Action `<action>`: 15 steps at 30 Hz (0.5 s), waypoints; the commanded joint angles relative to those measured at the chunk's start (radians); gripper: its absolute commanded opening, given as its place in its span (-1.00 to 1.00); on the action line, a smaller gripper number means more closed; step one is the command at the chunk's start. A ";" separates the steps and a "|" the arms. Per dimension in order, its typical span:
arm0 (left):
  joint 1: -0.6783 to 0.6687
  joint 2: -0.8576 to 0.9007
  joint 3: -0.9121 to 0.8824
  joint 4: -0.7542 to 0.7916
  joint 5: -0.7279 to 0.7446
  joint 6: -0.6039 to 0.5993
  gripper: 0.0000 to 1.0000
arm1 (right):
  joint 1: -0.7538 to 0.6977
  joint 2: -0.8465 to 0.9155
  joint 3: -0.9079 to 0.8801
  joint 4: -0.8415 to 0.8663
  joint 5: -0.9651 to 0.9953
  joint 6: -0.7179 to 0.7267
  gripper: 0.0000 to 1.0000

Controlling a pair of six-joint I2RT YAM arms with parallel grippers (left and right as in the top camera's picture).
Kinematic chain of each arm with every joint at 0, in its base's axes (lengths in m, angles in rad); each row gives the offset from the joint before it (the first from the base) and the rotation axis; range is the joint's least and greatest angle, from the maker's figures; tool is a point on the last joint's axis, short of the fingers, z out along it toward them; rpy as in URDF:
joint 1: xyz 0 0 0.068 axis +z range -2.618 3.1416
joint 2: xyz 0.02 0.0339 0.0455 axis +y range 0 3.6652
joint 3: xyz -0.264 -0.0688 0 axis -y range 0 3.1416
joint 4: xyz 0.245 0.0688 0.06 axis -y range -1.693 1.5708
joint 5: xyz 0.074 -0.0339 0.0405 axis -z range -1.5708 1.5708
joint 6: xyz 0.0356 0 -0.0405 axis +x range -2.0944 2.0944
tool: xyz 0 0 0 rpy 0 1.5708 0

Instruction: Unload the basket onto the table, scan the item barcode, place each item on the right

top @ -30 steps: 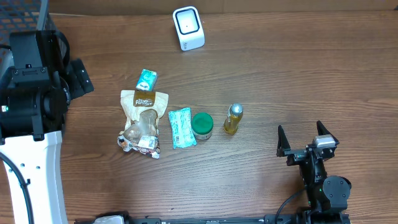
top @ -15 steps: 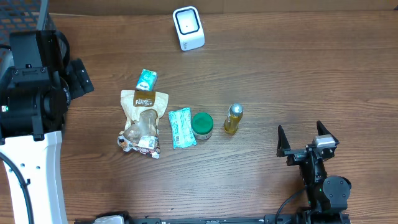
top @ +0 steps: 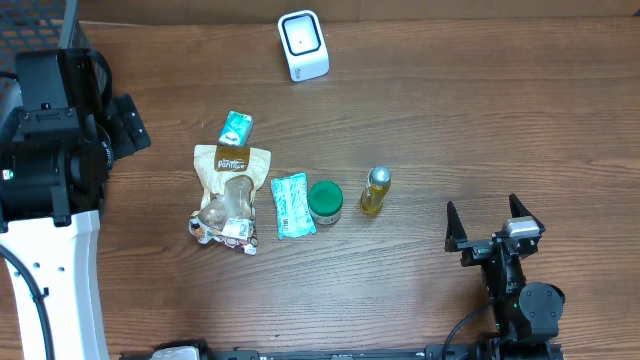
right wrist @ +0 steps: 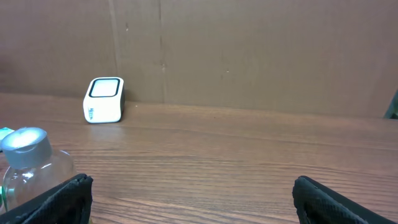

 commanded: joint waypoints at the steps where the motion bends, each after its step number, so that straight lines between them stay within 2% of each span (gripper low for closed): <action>1: 0.001 0.001 0.020 0.002 -0.020 0.011 0.99 | -0.002 -0.008 -0.010 0.004 -0.011 -0.001 1.00; 4: 0.001 0.001 0.020 0.001 -0.020 0.011 0.99 | -0.002 -0.008 -0.010 0.004 -0.016 0.005 1.00; 9: 0.001 0.001 0.020 0.001 -0.020 0.011 0.99 | -0.002 -0.008 -0.009 0.006 -0.025 0.162 1.00; 15: 0.001 0.001 0.020 0.001 -0.020 0.011 0.99 | -0.002 -0.008 0.047 -0.069 -0.070 0.201 1.00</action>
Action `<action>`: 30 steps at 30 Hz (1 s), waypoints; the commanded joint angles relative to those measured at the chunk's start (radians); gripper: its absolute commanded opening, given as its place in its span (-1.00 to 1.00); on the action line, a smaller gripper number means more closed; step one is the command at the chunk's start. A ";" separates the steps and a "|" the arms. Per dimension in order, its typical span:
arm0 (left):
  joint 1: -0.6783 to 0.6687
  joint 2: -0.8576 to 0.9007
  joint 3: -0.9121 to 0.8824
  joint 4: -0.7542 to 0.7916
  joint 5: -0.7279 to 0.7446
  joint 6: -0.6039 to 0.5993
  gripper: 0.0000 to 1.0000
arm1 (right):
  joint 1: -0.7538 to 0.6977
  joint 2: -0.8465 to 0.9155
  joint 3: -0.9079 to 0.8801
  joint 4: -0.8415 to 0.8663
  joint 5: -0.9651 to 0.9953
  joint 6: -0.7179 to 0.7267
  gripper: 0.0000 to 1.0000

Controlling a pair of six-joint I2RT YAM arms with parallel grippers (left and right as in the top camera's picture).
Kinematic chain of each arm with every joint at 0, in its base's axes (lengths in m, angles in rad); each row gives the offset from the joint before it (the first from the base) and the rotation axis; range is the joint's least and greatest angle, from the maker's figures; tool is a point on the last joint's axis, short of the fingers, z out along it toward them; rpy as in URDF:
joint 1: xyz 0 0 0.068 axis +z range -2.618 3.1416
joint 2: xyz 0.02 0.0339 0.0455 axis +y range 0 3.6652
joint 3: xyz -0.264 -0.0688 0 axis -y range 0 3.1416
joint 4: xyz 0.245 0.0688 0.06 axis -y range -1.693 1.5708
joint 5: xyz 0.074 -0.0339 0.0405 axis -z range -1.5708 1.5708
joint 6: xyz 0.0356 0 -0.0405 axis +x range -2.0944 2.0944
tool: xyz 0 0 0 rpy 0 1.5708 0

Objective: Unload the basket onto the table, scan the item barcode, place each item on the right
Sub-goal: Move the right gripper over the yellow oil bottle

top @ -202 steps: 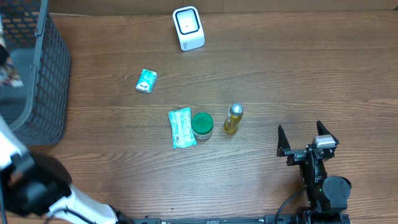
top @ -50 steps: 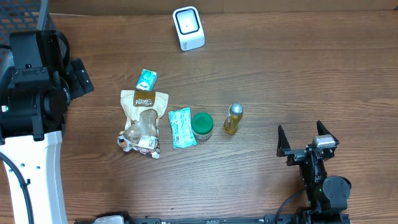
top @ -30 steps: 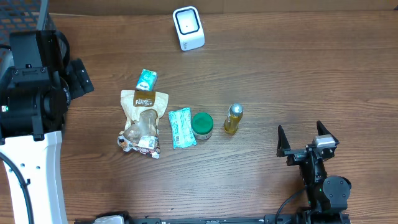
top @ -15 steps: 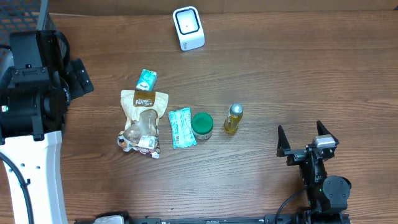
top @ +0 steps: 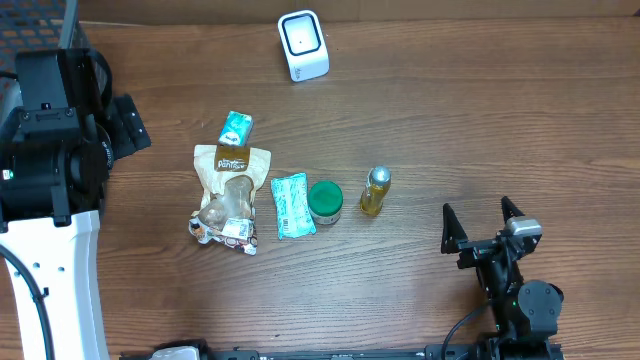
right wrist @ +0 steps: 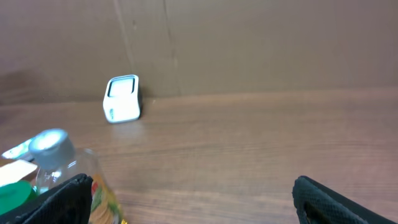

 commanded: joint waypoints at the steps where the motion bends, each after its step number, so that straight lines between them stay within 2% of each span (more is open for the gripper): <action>1: 0.001 0.001 0.020 0.001 -0.020 0.011 0.99 | -0.002 -0.008 0.061 -0.032 -0.026 0.071 1.00; 4: 0.000 0.001 0.020 0.001 -0.020 0.011 0.99 | -0.002 -0.008 0.126 -0.090 -0.027 0.114 1.00; 11: 0.000 0.001 0.020 0.001 -0.020 0.011 0.99 | -0.002 -0.008 0.346 -0.259 -0.029 0.113 1.00; 18: 0.000 0.001 0.020 0.001 -0.020 0.011 0.99 | -0.002 0.034 0.568 -0.307 -0.025 0.119 1.00; 22: 0.000 0.001 0.020 0.001 -0.020 0.011 0.99 | -0.002 0.116 0.710 -0.372 -0.059 0.187 1.00; 30: 0.000 0.002 0.020 0.001 -0.020 0.011 0.99 | -0.002 0.407 1.057 -0.579 -0.093 0.188 1.00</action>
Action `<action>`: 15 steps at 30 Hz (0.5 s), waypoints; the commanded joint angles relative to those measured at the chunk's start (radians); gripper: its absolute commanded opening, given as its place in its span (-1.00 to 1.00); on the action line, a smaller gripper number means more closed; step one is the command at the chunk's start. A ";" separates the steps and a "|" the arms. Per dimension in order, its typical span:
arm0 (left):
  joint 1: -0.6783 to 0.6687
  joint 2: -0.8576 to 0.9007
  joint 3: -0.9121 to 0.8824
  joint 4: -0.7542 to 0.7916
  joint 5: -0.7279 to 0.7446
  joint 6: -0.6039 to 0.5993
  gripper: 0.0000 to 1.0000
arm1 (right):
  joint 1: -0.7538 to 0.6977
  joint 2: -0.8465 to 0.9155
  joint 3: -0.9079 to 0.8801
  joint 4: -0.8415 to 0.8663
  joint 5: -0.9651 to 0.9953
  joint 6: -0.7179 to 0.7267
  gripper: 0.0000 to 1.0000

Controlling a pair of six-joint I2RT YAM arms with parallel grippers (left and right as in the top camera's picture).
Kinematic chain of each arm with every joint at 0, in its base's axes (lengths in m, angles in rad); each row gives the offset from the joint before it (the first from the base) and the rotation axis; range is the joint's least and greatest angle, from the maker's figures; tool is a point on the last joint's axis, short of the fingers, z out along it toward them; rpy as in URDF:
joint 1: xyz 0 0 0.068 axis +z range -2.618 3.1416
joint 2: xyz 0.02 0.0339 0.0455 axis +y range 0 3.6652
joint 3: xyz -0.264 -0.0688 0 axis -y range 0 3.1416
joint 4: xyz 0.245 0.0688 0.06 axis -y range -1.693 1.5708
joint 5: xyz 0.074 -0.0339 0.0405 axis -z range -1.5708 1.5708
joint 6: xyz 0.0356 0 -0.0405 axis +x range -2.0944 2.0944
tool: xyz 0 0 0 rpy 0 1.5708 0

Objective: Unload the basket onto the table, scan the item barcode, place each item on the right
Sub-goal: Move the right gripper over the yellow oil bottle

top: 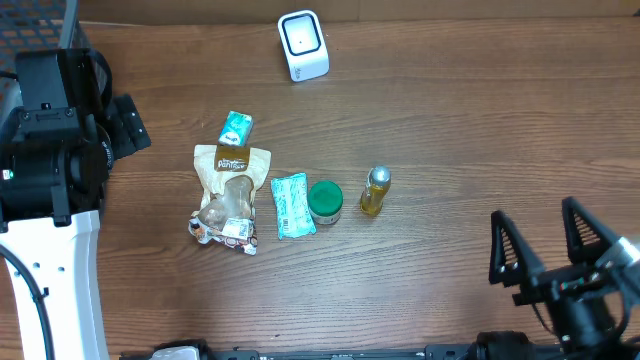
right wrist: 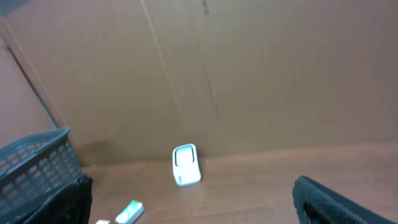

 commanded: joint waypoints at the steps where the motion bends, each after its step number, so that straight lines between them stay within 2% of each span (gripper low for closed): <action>1: 0.000 0.002 0.020 0.002 -0.020 0.011 0.99 | -0.002 0.137 0.149 -0.061 -0.014 0.014 1.00; 11: 0.000 0.002 0.020 0.002 -0.020 0.011 0.99 | -0.002 0.604 0.632 -0.591 -0.065 0.014 1.00; 15: 0.000 0.002 0.020 0.002 -0.020 0.011 0.99 | -0.002 0.692 0.655 -0.592 -0.073 0.014 1.00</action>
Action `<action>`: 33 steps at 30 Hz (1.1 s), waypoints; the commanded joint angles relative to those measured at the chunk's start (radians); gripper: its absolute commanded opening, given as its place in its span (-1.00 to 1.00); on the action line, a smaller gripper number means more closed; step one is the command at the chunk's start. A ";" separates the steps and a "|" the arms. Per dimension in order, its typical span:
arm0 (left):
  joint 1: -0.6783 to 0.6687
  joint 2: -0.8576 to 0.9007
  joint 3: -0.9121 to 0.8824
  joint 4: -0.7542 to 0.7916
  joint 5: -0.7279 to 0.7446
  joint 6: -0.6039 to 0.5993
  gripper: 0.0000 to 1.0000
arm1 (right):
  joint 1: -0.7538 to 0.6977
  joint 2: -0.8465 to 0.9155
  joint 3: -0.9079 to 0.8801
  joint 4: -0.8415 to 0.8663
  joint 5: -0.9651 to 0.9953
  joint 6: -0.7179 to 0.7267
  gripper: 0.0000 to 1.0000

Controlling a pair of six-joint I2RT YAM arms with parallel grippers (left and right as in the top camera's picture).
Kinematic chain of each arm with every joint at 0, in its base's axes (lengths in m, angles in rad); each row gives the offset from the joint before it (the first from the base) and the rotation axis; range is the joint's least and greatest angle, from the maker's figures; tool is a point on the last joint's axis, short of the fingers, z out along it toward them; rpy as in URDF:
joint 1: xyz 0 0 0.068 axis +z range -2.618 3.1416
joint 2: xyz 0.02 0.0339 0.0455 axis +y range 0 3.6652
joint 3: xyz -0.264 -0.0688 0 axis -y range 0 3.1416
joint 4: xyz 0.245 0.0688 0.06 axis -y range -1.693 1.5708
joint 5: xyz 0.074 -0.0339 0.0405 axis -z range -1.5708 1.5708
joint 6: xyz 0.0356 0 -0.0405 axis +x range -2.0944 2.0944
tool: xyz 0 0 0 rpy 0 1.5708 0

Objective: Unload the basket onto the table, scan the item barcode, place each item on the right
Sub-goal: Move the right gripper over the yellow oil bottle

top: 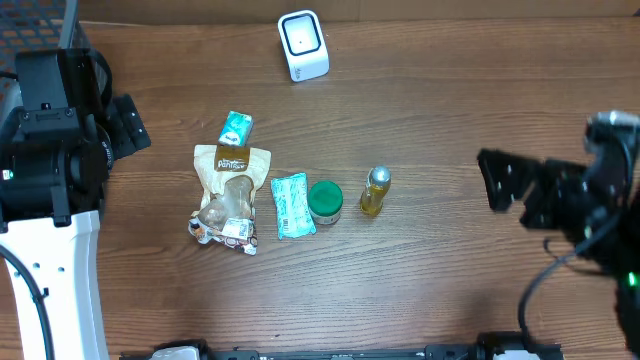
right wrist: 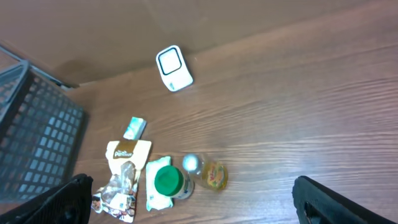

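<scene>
The white barcode scanner [top: 303, 45] [right wrist: 173, 68] stands at the back of the wooden table. In a row mid-table lie a brown snack bag [top: 228, 190] [right wrist: 121, 174], a small teal box [top: 235, 128] [right wrist: 134, 127], a teal packet [top: 292, 205] [right wrist: 152, 190], a green-lidded jar [top: 324, 201] [right wrist: 169, 180] and a yellow bottle [top: 375, 191] [right wrist: 208, 172]. My right gripper [top: 512, 190] [right wrist: 191, 182] hangs open and empty above the table, right of the bottle, tilted down toward the items. The left arm [top: 50, 130] is parked at the far left, its jaws unclear.
A dark mesh basket [right wrist: 34, 143] sits at the table's left side, beyond the items. A brown cardboard wall [right wrist: 124, 25] runs behind the scanner. The left arm's white base [top: 50, 290] takes up the front left corner.
My right gripper was at the front right corner, facing the back wall. Now it is farther back, level with the bottle, and looks down on the items. It is still open.
My right gripper first sat low and open at the front right, looking along the table at the bottle and scanner. Then it had turned slightly left. Later it faced the wall and basket from higher up. Now it overlooks all the items; none has moved.
</scene>
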 commanded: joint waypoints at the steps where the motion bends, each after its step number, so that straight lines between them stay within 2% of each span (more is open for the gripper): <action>1: 0.000 0.002 0.020 0.002 -0.019 0.011 0.99 | -0.002 0.052 0.029 0.011 -0.032 0.001 1.00; 5: 0.000 0.002 0.020 0.002 -0.019 0.011 0.99 | -0.002 0.110 0.029 -0.003 -0.083 0.000 1.00; 6: 0.000 0.002 0.020 0.002 -0.019 0.011 0.99 | -0.002 0.123 0.029 -0.003 -0.082 -0.002 0.93; 7: 0.000 0.002 0.020 0.002 -0.019 0.011 0.99 | -0.002 0.137 0.029 -0.003 -0.082 -0.008 0.61; 10: 0.000 0.002 0.020 0.002 -0.019 0.011 0.99 | -0.002 0.169 0.029 -0.021 -0.082 -0.007 -0.03; 12: 0.000 0.002 0.020 0.002 -0.019 0.011 0.99 | -0.002 0.188 0.029 -0.039 -0.068 -0.006 -0.34; 13: 0.000 0.002 0.020 0.002 -0.019 0.011 0.99 | -0.002 0.197 0.029 -0.048 -0.057 -0.006 -0.42; 15: 0.000 0.002 0.019 0.002 -0.019 0.011 0.99 | -0.002 0.211 0.029 -0.068 -0.036 -0.002 -0.38; 17: 0.000 0.002 0.020 0.002 -0.019 0.011 0.99 | -0.002 0.222 0.029 -0.091 -0.030 0.000 0.01; 19: 0.000 0.002 0.020 0.002 -0.019 0.011 0.99 | -0.002 0.229 0.028 -0.113 -0.030 0.001 0.09; 21: 0.000 0.002 0.020 0.002 -0.019 0.011 0.99 | -0.002 0.233 0.028 -0.130 -0.030 0.001 0.38; 23: 0.000 0.002 0.020 0.002 -0.019 0.011 0.99 | -0.002 0.234 0.028 -0.142 -0.026 0.001 0.50; 33: 0.000 0.002 0.020 0.002 -0.019 0.011 0.99 | 0.068 0.234 0.027 -0.193 0.062 0.003 0.60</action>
